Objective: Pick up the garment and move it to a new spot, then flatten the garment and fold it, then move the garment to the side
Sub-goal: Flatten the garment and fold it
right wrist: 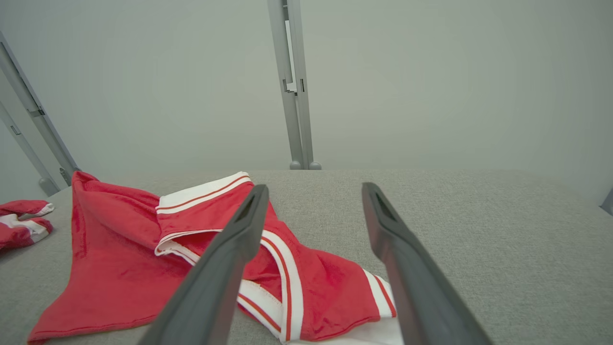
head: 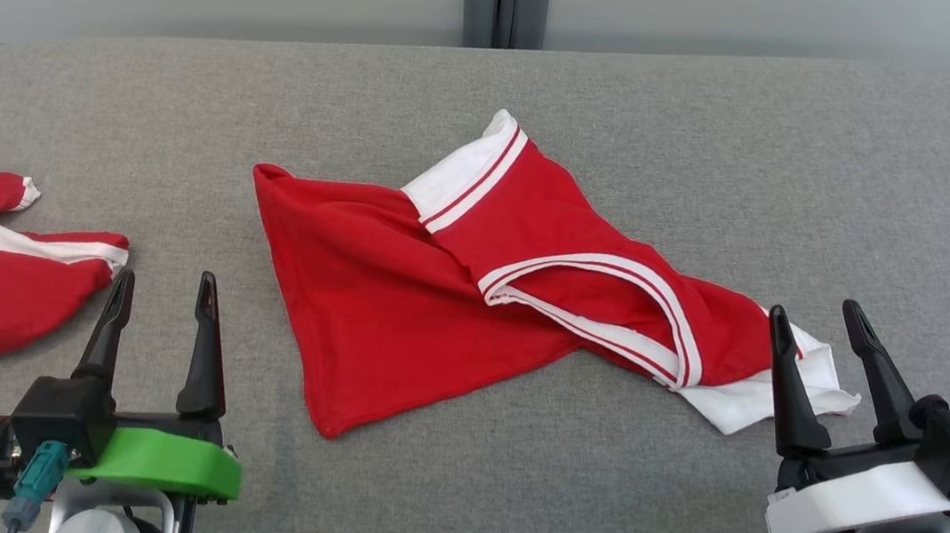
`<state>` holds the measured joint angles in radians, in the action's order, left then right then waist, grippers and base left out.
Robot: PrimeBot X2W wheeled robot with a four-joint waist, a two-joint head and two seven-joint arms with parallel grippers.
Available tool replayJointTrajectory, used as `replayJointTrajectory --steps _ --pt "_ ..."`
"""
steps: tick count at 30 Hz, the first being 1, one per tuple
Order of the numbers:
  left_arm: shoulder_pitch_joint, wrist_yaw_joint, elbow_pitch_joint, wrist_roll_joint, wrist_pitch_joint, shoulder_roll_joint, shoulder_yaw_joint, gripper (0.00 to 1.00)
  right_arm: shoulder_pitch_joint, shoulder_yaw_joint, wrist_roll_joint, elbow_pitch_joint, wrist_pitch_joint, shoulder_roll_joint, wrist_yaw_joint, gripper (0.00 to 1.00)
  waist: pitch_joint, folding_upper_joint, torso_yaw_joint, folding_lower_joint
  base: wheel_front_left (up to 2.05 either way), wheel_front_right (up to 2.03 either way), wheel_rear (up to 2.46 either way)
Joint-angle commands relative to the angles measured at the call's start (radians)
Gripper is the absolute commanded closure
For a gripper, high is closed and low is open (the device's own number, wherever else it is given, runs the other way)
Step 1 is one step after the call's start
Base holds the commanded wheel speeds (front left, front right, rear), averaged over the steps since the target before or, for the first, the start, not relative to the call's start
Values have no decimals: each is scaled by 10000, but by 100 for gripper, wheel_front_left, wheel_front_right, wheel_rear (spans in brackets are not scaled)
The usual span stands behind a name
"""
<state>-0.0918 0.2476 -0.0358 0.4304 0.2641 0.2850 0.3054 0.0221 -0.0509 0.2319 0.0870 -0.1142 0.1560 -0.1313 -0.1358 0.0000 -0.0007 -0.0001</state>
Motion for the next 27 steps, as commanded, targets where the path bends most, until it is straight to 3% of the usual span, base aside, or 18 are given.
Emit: replayJointTrajectory --steps 1,27 --pt "164 1 19 -31 2 -18 -3 0 -137 17 5 42 48 18 10 0 55 0 48 1 0 0 0" --pt "-99 -159 34 -327 3 -101 -14 0 -47 14 41 -251 236 45 10 0 -184 0 31 1 0 0 0"
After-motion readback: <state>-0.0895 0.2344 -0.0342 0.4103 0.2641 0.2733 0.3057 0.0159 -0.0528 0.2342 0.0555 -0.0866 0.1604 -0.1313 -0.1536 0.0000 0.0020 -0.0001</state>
